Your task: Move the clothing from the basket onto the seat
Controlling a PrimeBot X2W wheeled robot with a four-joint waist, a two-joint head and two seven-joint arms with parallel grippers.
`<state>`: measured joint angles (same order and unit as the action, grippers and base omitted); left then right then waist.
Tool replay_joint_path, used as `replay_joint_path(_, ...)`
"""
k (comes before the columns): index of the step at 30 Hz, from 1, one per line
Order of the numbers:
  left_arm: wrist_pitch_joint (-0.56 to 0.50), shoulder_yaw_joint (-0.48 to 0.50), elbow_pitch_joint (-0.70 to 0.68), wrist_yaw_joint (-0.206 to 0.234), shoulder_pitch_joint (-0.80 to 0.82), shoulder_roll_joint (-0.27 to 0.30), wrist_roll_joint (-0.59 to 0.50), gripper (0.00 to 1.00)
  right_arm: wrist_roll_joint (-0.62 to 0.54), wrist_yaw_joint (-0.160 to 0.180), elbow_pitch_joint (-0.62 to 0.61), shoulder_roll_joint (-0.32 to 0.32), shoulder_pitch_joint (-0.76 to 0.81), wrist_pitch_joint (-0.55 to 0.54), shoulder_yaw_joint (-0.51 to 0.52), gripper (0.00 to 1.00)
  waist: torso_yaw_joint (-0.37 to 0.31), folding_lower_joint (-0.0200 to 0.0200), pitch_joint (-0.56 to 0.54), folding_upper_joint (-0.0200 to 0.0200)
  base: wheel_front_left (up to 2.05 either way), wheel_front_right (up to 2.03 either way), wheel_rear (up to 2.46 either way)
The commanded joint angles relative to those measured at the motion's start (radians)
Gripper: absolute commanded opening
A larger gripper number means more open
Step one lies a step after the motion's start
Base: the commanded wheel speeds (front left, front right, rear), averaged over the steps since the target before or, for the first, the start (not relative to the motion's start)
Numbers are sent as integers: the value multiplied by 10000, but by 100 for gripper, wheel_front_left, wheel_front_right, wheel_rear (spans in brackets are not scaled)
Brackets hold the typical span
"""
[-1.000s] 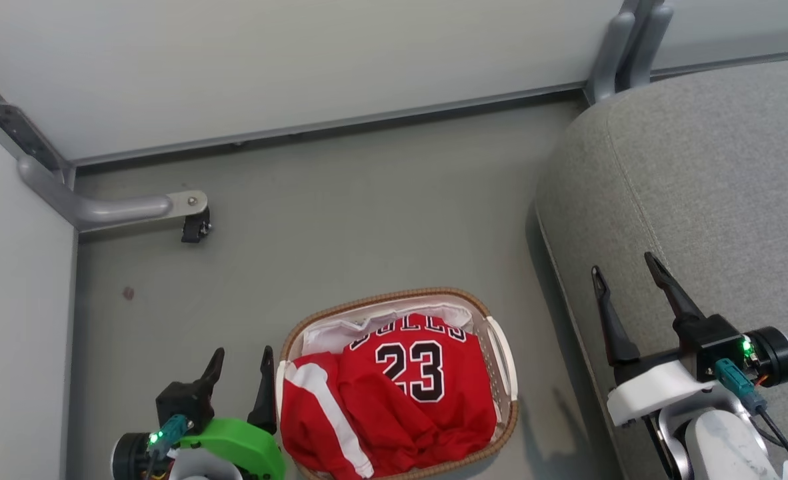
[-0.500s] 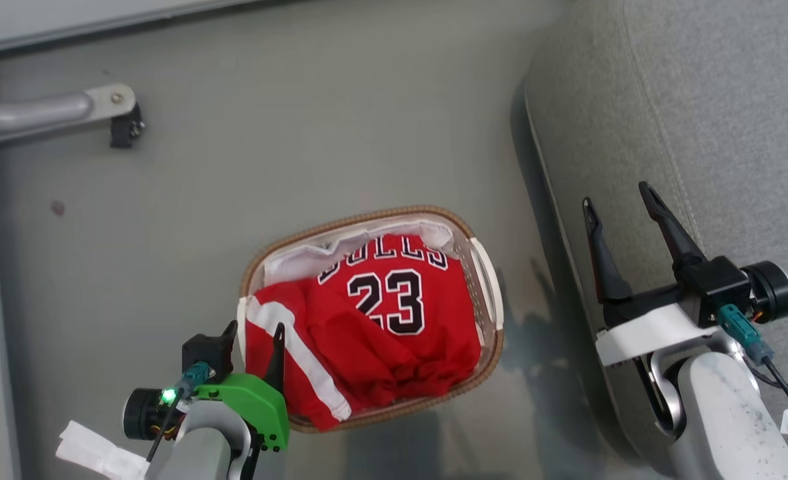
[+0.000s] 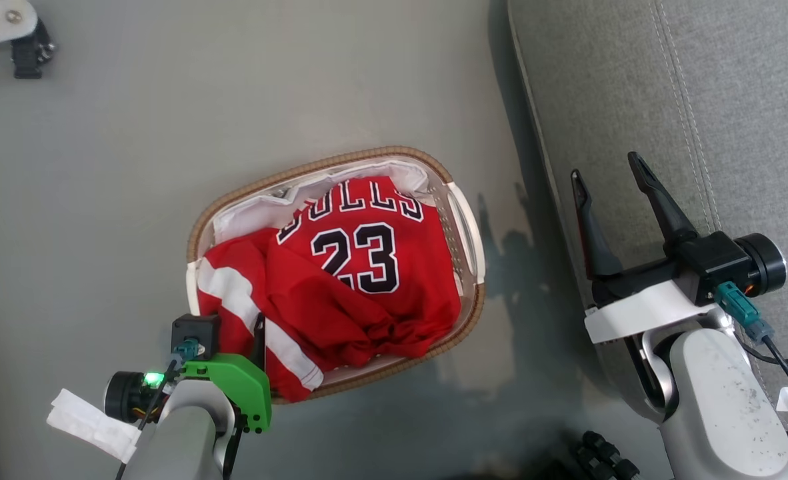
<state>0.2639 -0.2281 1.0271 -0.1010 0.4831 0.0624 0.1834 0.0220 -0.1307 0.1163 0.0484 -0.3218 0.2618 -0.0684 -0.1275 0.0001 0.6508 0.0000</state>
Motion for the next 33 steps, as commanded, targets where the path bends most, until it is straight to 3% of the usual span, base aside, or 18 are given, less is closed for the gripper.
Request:
replay_joint_path(1,10,27,79,43,229,95,-23,100,73,-1,-25,35,-136,49,-9,100,-282,-1,340,0,0,0,0)
replay_joint_path(2,10,28,144,37,262,100,-16,100,90,-1,-23,35,-141,49,-15,100,-300,-1,358,0,0,0,0)
replay_joint_path(5,10,55,336,19,405,112,30,5,141,-1,8,35,-163,49,-54,100,-357,-1,377,0,0,0,0)
replay_joint_path(6,10,55,374,10,433,109,43,0,153,-1,25,35,-164,49,-56,100,-367,-1,361,0,0,0,0)
replay_joint_path(19,10,88,-134,-74,-226,69,64,0,40,1,293,36,281,49,18,100,-171,-1,-800,0,0,0,0)
replay_joint_path(33,12,4,-1882,-194,-1567,-55,13,0,-449,1,680,38,1589,49,-1,100,293,-1,-4105,0,0,0,0)
